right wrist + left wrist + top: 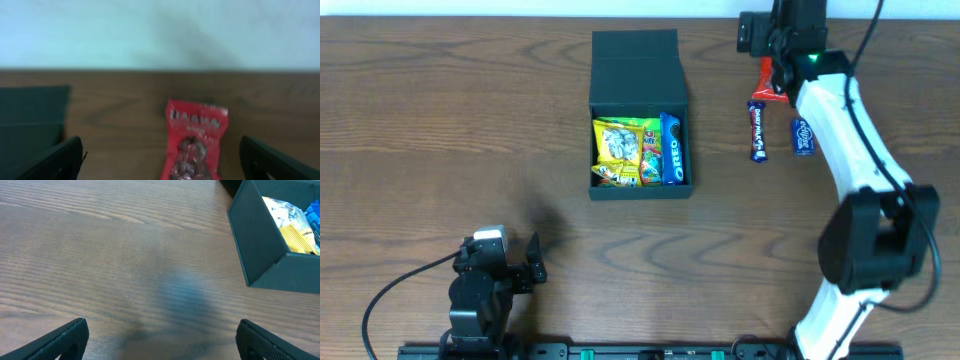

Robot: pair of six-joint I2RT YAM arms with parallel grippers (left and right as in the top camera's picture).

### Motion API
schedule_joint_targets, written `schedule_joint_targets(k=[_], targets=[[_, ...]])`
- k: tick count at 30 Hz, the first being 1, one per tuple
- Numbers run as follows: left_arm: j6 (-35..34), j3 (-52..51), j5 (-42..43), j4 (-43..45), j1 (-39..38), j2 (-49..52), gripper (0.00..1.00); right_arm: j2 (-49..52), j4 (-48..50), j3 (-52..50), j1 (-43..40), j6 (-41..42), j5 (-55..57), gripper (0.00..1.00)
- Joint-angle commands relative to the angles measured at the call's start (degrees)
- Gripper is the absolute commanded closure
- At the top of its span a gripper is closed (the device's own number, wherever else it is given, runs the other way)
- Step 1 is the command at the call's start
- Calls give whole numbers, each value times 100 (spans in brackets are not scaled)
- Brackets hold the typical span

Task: Pack container
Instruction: 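Move the right gripper to the red Hacks bag and grasp it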

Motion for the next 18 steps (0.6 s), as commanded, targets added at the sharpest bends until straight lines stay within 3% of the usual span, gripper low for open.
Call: schedule_joint_targets(k=[1,15,18], targets=[[-66,-57,-20,26,17,-37,5,693,57,-26,-354,562,131,1],[-66,-55,-20,26,17,-37,5,1849,590,-24,-817,940,-492,1],[-66,-57,-20,26,17,-37,5,1912,566,-26,-815,940,-516,9]])
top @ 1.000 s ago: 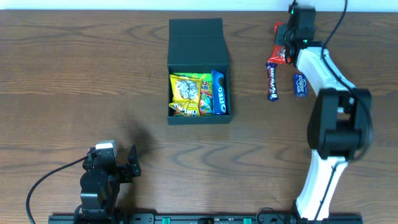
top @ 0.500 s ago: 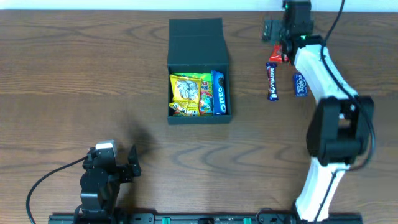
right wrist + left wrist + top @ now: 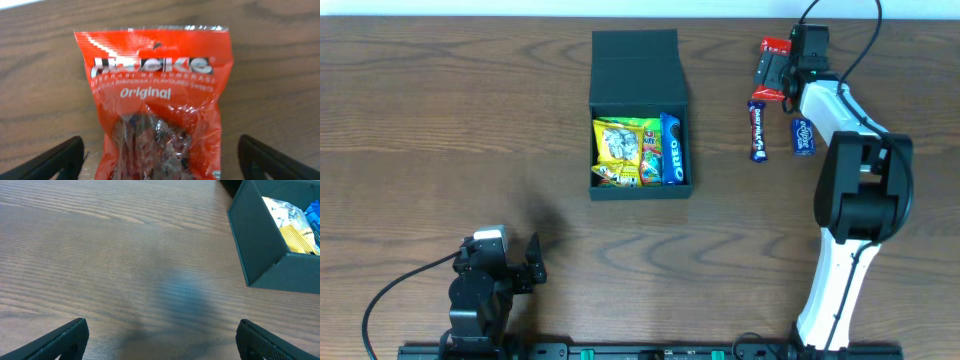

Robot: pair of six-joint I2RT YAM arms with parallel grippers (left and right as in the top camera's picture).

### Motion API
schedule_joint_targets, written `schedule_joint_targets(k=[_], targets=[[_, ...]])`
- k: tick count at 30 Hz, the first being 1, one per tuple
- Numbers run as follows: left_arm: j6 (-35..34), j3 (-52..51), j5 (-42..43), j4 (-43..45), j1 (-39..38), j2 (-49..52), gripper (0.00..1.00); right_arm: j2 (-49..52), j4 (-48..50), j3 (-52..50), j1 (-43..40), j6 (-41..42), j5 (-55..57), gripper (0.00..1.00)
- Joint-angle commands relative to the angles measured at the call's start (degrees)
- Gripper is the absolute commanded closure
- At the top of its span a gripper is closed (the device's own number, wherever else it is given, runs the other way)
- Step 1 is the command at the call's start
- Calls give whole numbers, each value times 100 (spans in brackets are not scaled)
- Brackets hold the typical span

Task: Pack container
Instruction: 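Move the right gripper to the red Hacks bag and grasp it, then lower the red Hacks bag into the box and release it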

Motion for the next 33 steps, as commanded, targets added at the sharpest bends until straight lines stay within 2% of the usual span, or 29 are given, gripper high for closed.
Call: schedule_joint_targets(k=[1,3,4,8,9,11,16,22,27,33], targets=[[-66,-57,-20,26,17,-37,5,197,-39,-2,-35,96,-122,12],[-66,-57,-20,26,17,-37,5,197,-35,-2,-35,94,-120,21],[-66,-57,-20,26,17,-37,5,197,-39,-2,-35,96,-122,28],[-66,-57,-20,26,20,-37,5,197,-66,-2,-35,96,-120,67],[-66,-57,-20,26,17,-37,5,197,-66,-2,-35,96,-120,80],[-66,-57,-20,26,17,-37,5,197,-70,-2,-35,96,-120,90],[-66,-57,-20,26,17,-37,5,44,-313,164,-28,96,-120,99],[-66,-57,-20,26,17,-37,5,-636,-1309,763,144,-107,-151,99],[-66,-57,-20,26,17,-37,5,-1449,-2393,874,636,-197,-557,99],[-66,-55,-20,26,17,-37,5,-1921,-3515,874,1650,603,-1051,99]])
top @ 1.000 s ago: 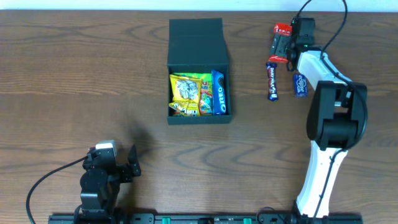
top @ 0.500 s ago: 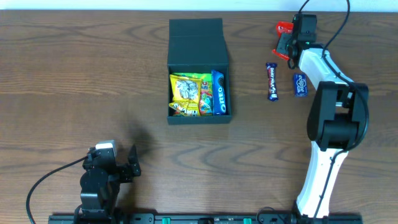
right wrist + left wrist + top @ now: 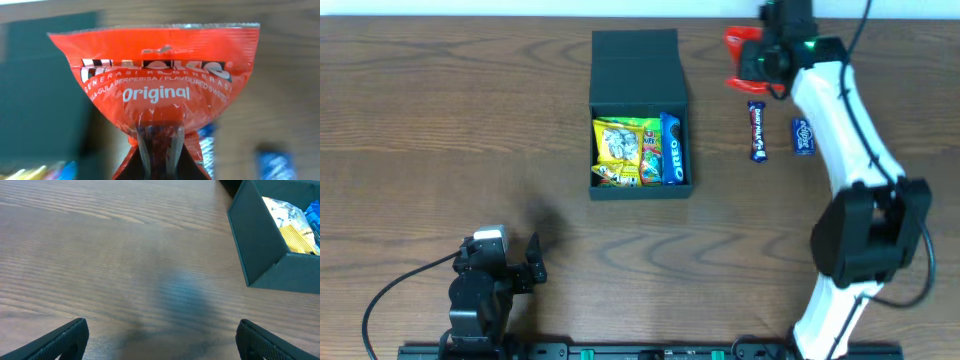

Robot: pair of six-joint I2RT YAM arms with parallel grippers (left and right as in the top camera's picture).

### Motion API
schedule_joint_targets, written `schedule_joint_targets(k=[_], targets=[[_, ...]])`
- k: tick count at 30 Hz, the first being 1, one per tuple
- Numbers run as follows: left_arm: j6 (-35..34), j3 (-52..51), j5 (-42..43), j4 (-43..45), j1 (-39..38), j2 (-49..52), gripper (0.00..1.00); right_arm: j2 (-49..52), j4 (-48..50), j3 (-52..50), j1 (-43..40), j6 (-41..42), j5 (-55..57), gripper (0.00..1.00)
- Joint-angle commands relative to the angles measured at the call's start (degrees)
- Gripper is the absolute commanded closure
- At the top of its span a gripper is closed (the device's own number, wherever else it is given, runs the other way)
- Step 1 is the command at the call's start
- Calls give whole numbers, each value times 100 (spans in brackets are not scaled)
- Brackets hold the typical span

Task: Pack container
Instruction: 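Lower the red Hacks bag into the box and release it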

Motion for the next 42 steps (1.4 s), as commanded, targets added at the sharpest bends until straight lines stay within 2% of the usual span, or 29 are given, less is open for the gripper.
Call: schedule_joint_targets(k=[1,6,11,18,30,36,37,38,39,41,42], targets=[[-66,-57,-20,24,20,-37,5,-101,-396,63,647,654,-374,99],[-66,-57,-20,24,17,-37,5,-20,-835,-55,1453,1711,-284,99],[-66,-57,-20,24,17,-37,5,107,-741,-267,2100,2535,234,99],[-66,-55,-20,24,17,-37,5,501,-507,-299,2660,2730,162,99],[-66,-57,-20,24,17,-37,5,1587,68,-299,3003,2767,157,99],[-66,-57,-20,24,17,-37,5,1880,-20,-299,3176,2428,125,99],[-66,-57,-20,24,17,-37,5,1873,-20,-299,3180,2380,122,94],[-66,-57,-20,24,17,-37,5,1871,-24,-295,3180,2376,122,79],[-66,-57,-20,24,17,-37,5,1860,-57,-289,3178,2376,122,59],[-66,-57,-20,24,17,-37,5,1827,-142,-278,3156,2367,125,37],[-66,-57,-20,24,17,-37,5,1777,-177,-275,3141,2312,122,30]])
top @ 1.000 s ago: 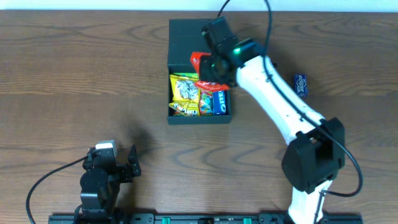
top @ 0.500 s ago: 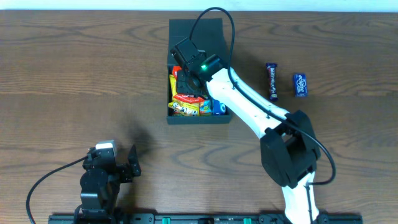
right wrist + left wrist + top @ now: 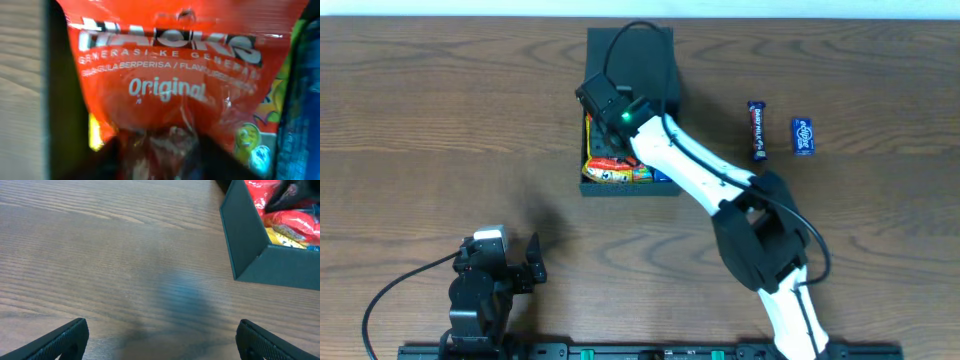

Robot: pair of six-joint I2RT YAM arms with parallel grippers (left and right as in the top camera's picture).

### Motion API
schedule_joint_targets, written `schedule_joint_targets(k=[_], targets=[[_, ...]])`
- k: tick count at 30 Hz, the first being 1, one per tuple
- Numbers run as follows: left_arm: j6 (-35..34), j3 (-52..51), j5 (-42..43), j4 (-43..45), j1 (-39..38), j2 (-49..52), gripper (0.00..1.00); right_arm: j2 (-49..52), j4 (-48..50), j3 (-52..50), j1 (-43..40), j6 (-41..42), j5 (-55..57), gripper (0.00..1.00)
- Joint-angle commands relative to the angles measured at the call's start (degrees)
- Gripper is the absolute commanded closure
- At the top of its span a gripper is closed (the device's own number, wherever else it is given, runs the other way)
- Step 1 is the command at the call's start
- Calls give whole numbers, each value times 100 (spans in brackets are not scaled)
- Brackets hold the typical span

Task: Pack container
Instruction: 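Lower the red Hacks bag into the box and release it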

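Note:
The dark green box [image 3: 665, 70] stands open at the table's far middle; the left wrist view shows its near wall [image 3: 250, 250]. My right gripper [image 3: 607, 138] reaches down into its left side, shut on the red candy packet [image 3: 170, 85], which lies over the yellow snack bags [image 3: 247, 137] beside a blue Oreo pack [image 3: 306, 100]. The same red packet [image 3: 282, 215] shows above the box rim. Two chocolate bars [image 3: 757, 130] [image 3: 804, 136] lie on the table right of the box. My left gripper [image 3: 162, 340] stands open over bare wood near the front left.
The right arm [image 3: 720, 185] stretches diagonally across the table's middle from the front right to the box. The box's open lid [image 3: 630, 45] lies flat behind it. The left arm [image 3: 480, 290] sits at the front left edge.
My right gripper has gone from right of the box's lid, holding the red packet in the air, to inside the box's left side. The box sits slightly further left. The left arm is unchanged.
My right gripper was open over the red packet at the table's far right, then lower around it. Later it was shut on the packet, lifted near the box's lid. Now the packet is down inside the box on the snacks.

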Motion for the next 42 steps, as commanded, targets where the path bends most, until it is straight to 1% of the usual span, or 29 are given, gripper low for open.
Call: schedule_joint_targets(k=[1,2,4,6,8,10,12,13,14,15,17,19,20,29,31,32,33,34,35,37,39,40,41,42], targets=[[-66,-57,-20,26,17,-37,5,308,-212,-271,85,-240,-365,25],[-66,-57,-20,26,17,-37,5,225,-225,-271,66,-308,-363,23],[-66,-57,-20,26,17,-37,5,-50,-219,-269,9,-450,-352,15],[-66,-57,-20,26,17,-37,5,-431,-155,-269,-74,-621,-293,10],[-66,-57,-20,26,17,-37,5,-758,-68,-269,-146,-754,-295,7],[-66,-57,-20,26,17,-37,5,-1204,44,-269,-249,-883,-295,1],[-66,-57,-20,26,17,-37,5,-1438,76,-269,-326,-935,-297,1],[-66,-57,-20,26,20,-37,5,-1523,87,-269,-361,-1058,-291,7],[-66,-57,-20,26,17,-37,5,-1558,98,-269,-389,-1191,-295,21],[-66,-57,-20,26,17,-37,5,-1561,98,-271,-407,-1314,-295,45],[-66,-57,-20,26,17,-37,5,-1510,74,-297,-431,-1506,-302,79],[-66,-57,-20,26,17,-37,5,-1414,74,-348,-435,-1620,-323,96],[-66,-57,-20,26,20,-37,5,-1307,57,-369,-417,-1679,-393,99],[-66,-57,-20,26,17,-37,5,-374,-26,-374,-411,-2087,-713,98],[-66,-57,-20,26,17,-37,5,-254,31,-374,-382,-2256,-953,91],[-66,-57,-20,26,17,-37,5,-254,35,-374,-374,-2323,-970,89],[-66,-57,-20,26,17,-37,5,-258,37,-369,-374,-2406,-966,89],[-66,-57,-20,26,20,-37,5,-293,31,-345,-376,-2496,-964,93],[-66,-57,-20,26,20,-37,5,-356,-4,-304,-402,-2518,-960,99],[-66,-57,-20,26,17,-37,5,-566,-74,-229,-511,-2509,-962,99],[-66,-57,-20,26,17,-37,5,-857,-129,-151,-660,-2511,-962,91],[-66,-57,-20,26,17,-37,5,-1014,-136,-133,-739,-2514,-960,84],[-66,-57,-20,26,17,-37,5,-1185,-138,-122,-826,-2516,-933,71],[-66,-57,-20,26,17,-37,5,-1493,-140,-122,-1012,-2581,-863,50]])
